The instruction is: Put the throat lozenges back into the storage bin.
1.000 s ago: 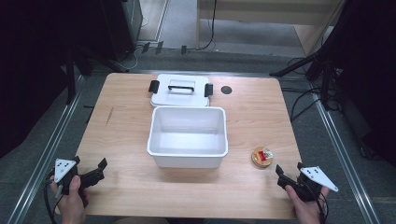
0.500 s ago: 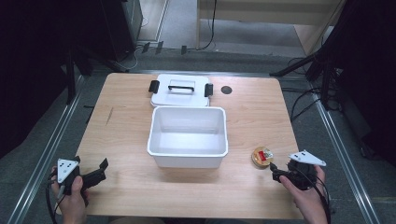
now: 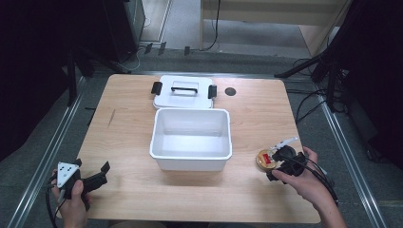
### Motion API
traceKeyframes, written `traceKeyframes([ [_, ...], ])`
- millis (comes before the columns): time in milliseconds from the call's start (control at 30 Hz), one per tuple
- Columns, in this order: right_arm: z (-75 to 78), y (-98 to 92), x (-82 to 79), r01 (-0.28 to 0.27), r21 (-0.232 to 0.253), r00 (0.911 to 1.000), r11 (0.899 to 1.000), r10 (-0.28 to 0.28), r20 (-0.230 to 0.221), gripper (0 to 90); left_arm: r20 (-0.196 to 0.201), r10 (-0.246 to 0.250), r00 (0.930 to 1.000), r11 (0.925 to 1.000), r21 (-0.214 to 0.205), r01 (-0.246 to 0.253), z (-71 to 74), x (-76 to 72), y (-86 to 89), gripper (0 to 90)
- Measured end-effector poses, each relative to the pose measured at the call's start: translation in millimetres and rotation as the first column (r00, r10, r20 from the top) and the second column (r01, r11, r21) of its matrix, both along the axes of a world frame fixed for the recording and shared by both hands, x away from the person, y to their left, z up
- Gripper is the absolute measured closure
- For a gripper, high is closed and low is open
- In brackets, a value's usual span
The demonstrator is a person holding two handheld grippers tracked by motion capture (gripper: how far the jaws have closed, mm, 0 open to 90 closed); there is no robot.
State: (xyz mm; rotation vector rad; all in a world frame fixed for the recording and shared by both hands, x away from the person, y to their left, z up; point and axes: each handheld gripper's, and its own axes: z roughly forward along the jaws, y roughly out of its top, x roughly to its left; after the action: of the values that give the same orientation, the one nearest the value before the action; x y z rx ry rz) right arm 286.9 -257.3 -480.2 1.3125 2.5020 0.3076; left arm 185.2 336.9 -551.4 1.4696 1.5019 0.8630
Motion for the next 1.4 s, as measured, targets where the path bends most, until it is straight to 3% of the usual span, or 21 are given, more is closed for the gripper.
traceKeyframes([
  [133, 3.4, 8.4, 13.8, -0.03, 0.007, 0.9945, 1.0, 0.031, -0.1, 13.9, 0.001, 0.0, 1.0, 1.0, 0.001, 0.0, -0.1, 0.3, -0.2, 0.0],
  [267, 5.0, 14.4, 26.1, -0.03, 0.008, 0.98, 1.0, 0.031, -0.197, 13.1, -0.003, -0.005, 1.0, 0.9999, 0.011, 0.005, 0.0, 0.2, -0.4, 0.0],
  [500, 1.0, 22.0, 42.3, 0.027, 0.017, 0.9578, 0.999, -0.021, -0.287, 12.6, -0.01, -0.01, 0.9999, 0.9999, 0.004, 0.01, -0.3, 1.4, 0.0, 0.0],
  [633, -7.9, 22.3, 52.7, 0.068, -0.018, 0.9542, 0.998, -0.07, -0.291, 12.8, -0.017, -0.012, 0.9998, 0.9999, 0.006, 0.012, -0.1, 1.6, -0.3, 0.0],
  [867, -17.2, 20.0, 64.7, 0.121, -0.031, 0.9452, 0.992, -0.125, -0.302, 13.2, -0.018, -0.012, 0.9998, 0.9999, 0.006, 0.013, -0.1, 1.7, -0.1, 0.0],
  [1400, -25.6, 23.9, 74.3, 0.135, -0.035, 0.9322, 0.99, -0.139, -0.334, 19.9, -0.025, -0.018, 0.9995, 0.9998, 0.004, 0.018, -0.1, 2.5, -0.6, 0.0],
])
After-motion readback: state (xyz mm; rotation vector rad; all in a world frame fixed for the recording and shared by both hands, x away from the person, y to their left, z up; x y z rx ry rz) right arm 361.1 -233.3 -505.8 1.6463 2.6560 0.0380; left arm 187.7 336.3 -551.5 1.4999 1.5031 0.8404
